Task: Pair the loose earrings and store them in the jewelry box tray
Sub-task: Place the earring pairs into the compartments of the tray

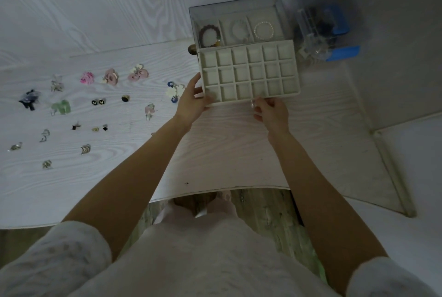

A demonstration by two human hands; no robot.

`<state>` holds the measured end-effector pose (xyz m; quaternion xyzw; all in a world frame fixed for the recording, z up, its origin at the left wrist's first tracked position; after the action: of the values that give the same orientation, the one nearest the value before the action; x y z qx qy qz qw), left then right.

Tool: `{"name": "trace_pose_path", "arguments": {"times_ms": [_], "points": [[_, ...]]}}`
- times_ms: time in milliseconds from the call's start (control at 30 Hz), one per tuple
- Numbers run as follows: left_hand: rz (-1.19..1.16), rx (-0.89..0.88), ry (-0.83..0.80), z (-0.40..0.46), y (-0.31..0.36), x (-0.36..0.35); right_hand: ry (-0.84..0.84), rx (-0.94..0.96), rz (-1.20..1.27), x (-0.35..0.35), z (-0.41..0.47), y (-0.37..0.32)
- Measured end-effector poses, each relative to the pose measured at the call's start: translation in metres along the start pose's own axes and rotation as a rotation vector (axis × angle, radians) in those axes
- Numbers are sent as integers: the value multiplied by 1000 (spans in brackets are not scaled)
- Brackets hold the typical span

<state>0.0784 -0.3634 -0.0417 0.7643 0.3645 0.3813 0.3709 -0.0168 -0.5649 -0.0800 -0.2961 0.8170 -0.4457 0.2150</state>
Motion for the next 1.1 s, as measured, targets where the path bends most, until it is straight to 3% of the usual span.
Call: {"name": "trace_pose_path", "arguments": {"times_ms": [267, 500, 667, 800, 933, 1100], "points": [[29, 13, -23, -13, -13, -6, 146, 50, 196, 25, -15, -3], [219, -36, -5, -33, -29, -13, 162, -107, 99, 42, -26, 47], [455, -105, 67, -26, -35, -8, 194, -65, -104, 45, -25, 45], [437, -77, 172, -26, -39, 4, 109, -12, -145, 34, -37, 30], [560, -128, 338, -42, -33, 26, 26, 312, -389, 11, -61, -6], [779, -213, 536, -71, -51, 79, -475, 565, -622, -91, -93, -14]]}}
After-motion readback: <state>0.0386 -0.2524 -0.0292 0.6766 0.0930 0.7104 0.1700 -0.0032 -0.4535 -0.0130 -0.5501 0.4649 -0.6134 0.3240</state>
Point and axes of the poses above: each hand's wrist, its own z-axis towards the middle knuckle, its own x-axis out of the back of the hand, y = z × x, the point moved 10 cm from there along z, towards the middle knuckle, and after that the axes turned 15 degrees about z, right-handed, at the moved point
